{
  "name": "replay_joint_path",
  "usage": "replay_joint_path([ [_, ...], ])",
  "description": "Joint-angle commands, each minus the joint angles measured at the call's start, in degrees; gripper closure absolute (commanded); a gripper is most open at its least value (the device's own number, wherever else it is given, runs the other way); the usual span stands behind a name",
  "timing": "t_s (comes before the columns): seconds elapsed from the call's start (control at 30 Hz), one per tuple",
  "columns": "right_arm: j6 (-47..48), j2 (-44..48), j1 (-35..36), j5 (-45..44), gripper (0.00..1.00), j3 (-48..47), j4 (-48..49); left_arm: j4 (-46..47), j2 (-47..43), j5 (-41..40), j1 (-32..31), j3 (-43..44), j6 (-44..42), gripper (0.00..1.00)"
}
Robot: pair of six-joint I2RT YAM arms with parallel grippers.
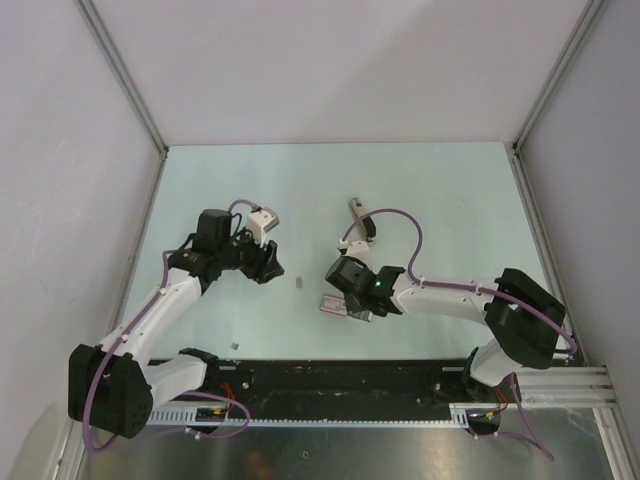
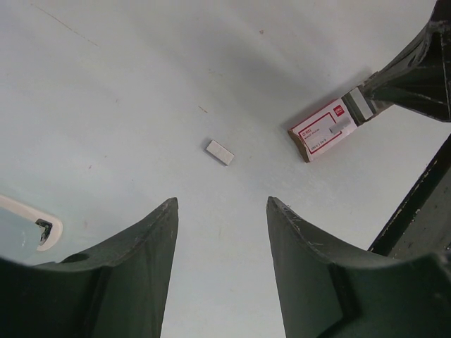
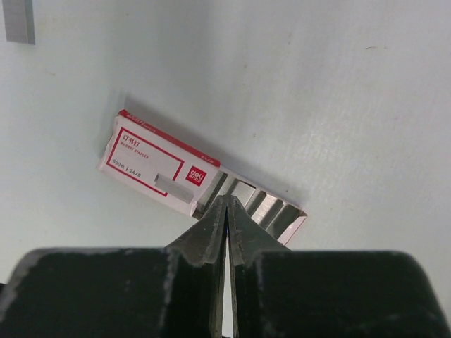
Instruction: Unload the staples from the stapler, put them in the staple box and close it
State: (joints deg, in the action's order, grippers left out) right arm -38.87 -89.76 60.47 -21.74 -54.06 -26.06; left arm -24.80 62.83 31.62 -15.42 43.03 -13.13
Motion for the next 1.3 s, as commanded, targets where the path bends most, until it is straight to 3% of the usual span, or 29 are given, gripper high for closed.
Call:
replay_joint_path([
  [0.0,0.13,1.43,0.71,0.28,0.93,0.41,0.75,-0.34,0.24,1.3,-0.05,1.04,-4.12,0.42],
  [0.27,1.24,3.99,-4.02,3.84,0.88,0.45,2.7,-0.25,7.46,-1.7,-2.8,3.52,-10.12,0.41],
  [0.6,-0.09,9.23,-5.99,4.1,0.88,5.87,1.36,0.93,19.31,-5.42,-7.45,7.89,-16.4,0.41],
  [0.83,-0.24,15.11,-9.0,3.84,0.85,8.17,0.87,0.96,25.44,-4.76,-9.46,11.84,-5.79,0.39],
  [1.0,0.02,17.84,-10.54,3.52,0.8,9.19,0.9,0.5,26.86,-2.97,-9.54,11.99,3.42,0.3],
  [1.27,0.04,18.61,-11.68,3.65,0.78,10.36,2.57,0.19,29.95,-5.4,-11.09,10.76,13.21,0.32],
])
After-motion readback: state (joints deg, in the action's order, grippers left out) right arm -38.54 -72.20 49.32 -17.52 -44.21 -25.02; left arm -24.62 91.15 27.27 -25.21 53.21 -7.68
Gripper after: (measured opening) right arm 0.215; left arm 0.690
